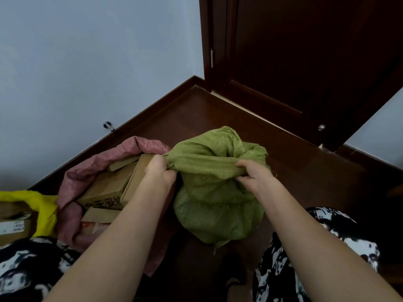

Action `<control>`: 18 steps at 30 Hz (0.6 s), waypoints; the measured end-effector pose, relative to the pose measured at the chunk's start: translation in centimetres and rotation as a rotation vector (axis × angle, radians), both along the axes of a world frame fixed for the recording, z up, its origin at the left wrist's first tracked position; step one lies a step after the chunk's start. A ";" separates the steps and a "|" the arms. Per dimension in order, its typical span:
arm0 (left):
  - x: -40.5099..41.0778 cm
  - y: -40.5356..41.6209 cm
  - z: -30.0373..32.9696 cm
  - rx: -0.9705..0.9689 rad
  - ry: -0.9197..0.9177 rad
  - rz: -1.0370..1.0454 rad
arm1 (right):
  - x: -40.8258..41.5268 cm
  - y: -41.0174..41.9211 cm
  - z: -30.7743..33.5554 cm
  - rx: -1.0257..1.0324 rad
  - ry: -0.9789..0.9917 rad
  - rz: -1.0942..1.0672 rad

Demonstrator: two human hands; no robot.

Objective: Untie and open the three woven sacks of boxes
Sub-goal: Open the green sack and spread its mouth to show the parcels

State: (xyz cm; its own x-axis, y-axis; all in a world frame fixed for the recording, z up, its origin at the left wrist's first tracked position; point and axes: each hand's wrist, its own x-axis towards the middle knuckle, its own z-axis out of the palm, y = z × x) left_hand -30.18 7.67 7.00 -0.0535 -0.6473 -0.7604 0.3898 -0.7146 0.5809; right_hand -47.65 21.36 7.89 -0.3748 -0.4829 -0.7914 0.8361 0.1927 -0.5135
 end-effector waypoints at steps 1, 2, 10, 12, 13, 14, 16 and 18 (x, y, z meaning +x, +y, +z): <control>-0.2 0.6 0.8 -0.008 0.000 0.002 | -0.2 -0.1 0.2 -0.006 -0.034 -0.038; -0.3 1.2 1.3 -0.029 0.010 -0.014 | -0.4 -0.1 0.4 -0.010 -0.060 -0.074; 0.7 1.9 1.7 0.002 0.099 -0.148 | -1.6 0.0 1.7 -0.071 -0.126 -0.048; 1.0 1.7 1.6 0.018 0.017 -0.247 | -1.8 -0.1 1.9 -0.131 -0.125 -0.039; 1.1 1.6 1.5 0.031 -0.032 -0.274 | -2.0 0.0 2.0 -0.165 -0.123 -0.042; 1.3 1.6 1.6 0.053 -0.064 -0.287 | -2.1 0.0 2.2 -0.203 -0.128 -0.045; 1.9 1.6 1.3 0.096 -0.101 -0.328 | -2.4 0.1 2.3 -0.274 -0.147 -0.055; 2.1 1.8 0.8 0.186 -0.176 -0.399 | -2.6 0.0 2.4 -0.320 -0.162 -0.082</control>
State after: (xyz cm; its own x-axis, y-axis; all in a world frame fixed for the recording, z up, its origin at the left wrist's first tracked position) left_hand -28.08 9.45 7.76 -0.1303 -0.4540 -0.8814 -0.0287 -0.8869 0.4610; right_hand -50.24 21.38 10.28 -0.3049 -0.6890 -0.6575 0.9176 -0.0276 -0.3965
